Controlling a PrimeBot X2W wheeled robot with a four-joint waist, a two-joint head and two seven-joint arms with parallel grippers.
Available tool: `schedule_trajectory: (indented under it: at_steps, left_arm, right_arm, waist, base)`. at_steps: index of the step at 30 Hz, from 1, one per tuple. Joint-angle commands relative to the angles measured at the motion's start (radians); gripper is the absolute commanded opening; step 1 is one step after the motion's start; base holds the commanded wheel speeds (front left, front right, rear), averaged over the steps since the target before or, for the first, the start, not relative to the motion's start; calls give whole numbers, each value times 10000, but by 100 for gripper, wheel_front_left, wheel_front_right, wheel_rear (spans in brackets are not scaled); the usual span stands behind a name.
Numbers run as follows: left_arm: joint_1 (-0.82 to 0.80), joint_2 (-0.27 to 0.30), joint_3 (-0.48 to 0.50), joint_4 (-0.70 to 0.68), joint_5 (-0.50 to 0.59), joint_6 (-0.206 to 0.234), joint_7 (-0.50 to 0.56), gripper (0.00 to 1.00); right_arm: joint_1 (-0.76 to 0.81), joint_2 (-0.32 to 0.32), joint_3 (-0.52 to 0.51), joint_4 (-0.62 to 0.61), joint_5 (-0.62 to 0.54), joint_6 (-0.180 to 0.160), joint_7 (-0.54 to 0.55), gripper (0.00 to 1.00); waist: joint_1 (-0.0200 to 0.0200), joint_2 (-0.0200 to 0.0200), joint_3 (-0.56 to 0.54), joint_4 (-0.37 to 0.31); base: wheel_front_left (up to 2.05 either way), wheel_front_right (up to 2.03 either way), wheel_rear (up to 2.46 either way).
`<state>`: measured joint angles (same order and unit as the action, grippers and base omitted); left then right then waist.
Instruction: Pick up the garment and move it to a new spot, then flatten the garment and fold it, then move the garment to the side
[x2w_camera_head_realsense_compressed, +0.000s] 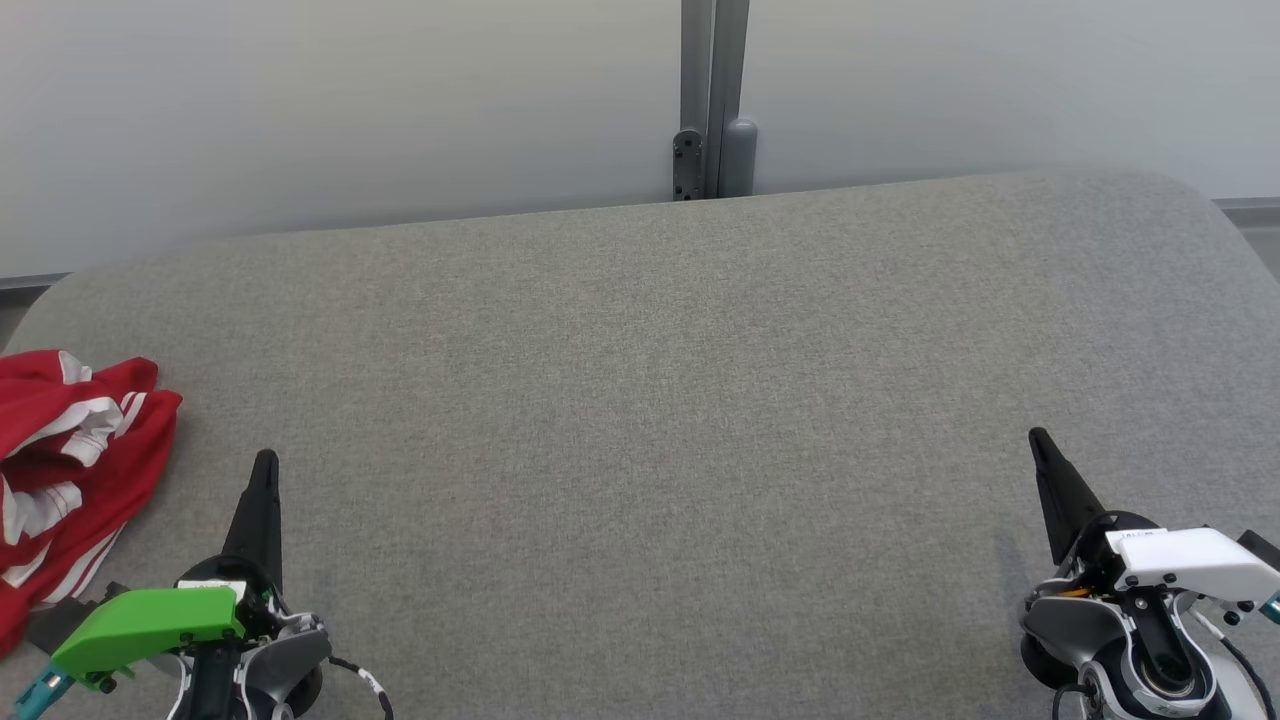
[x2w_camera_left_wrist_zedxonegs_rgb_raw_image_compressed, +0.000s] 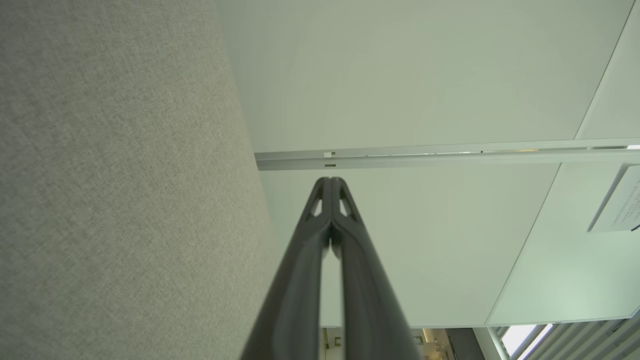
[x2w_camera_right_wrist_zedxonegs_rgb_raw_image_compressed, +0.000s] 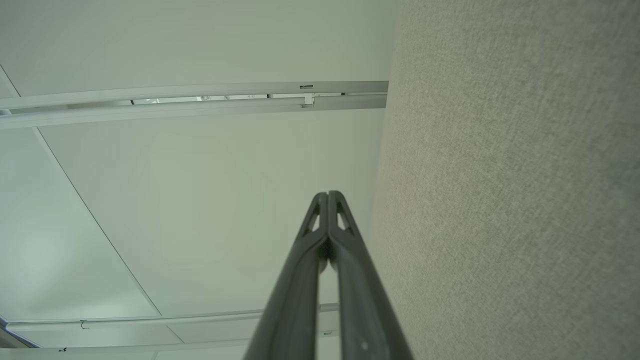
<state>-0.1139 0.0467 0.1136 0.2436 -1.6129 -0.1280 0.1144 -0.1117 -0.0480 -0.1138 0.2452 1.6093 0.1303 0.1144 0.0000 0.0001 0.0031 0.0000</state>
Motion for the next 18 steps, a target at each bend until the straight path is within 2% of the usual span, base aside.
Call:
schedule_trajectory:
  at_steps: [1, 12, 13, 18]
  left_arm:
    - [114, 67, 22, -9, -4, -61, 28, 0]
    - [115, 67, 22, -9, -4, -61, 28, 0]
    - [3, -6, -4, 33, 0, 4, -5, 100]
    - [118, -75, -55, 383, 48, 14, -89, 100]
  right_arm:
    - [85, -42, -20, -43, 73, 8, 26, 0]
    - [85, -42, -20, -43, 73, 8, 26, 0]
    - [7, 6, 2, 34, -7, 0, 0, 100]
    - [189, 95, 63, 314, -59, -2, -47, 100]
  waist:
    - [0, -1, 0, 0]
    - [0, -1, 0, 0]
    - [0, -1, 0, 0]
    - [0, -1, 12, 1]
  base:
    - [0, 0, 0]
    - [0, 0, 0]
    - [0, 0, 0]
    - [0, 0, 0]
